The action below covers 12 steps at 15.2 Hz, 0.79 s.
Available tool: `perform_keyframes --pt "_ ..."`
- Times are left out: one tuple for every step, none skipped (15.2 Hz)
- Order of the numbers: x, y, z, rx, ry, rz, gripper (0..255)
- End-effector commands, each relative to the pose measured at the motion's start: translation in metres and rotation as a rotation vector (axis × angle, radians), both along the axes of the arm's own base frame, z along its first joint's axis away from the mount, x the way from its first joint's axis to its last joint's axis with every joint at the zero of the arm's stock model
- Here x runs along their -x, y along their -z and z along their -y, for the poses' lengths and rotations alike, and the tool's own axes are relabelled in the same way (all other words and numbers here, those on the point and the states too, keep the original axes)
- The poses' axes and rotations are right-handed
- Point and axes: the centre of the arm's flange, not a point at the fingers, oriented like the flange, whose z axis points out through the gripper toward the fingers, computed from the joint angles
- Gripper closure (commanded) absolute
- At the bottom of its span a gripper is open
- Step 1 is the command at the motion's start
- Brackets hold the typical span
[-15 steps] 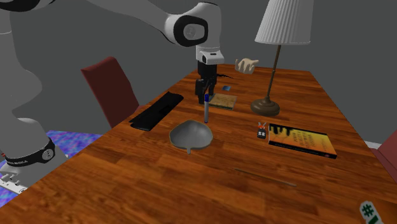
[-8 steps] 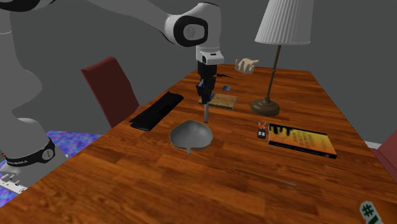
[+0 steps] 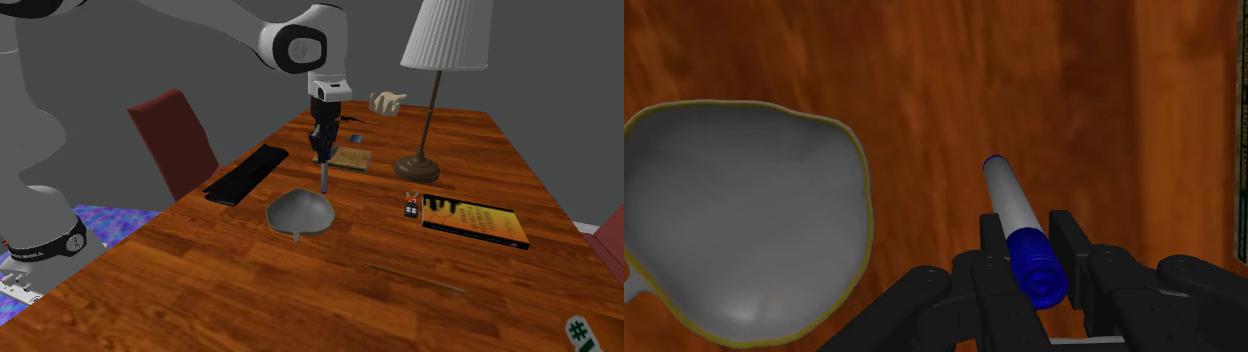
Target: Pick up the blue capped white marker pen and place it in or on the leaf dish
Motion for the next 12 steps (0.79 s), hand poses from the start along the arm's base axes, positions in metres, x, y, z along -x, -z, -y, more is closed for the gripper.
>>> perform_keyframes --pt "0.0 -0.005 0.0 0.0 0.0 0.0 255" --pt "0.0 -0.01 0.0 0.0 0.0 0.0 255" --pt "0.0 -0.016 0.0 0.0 0.0 0.0 255" --pt "0.0 -0.021 0.0 0.0 0.0 0.0 255" --pt "0.0 -0.026 0.0 0.0 0.0 0.0 255" --pt "0.0 -0.032 0.0 0.0 0.0 0.0 255" --pt "0.0 -0.037 0.0 0.0 0.0 0.0 255" --pt "0.0 -0.042 0.0 0.0 0.0 0.0 255" --pt "0.0 -0.047 0.0 0.0 0.0 0.0 255" --pt "0.0 -0.053 0.0 0.0 0.0 0.0 255" --pt "0.0 -0.058 0.0 0.0 0.0 0.0 255" --pt "0.0 -0.063 0.0 0.0 0.0 0.0 255"
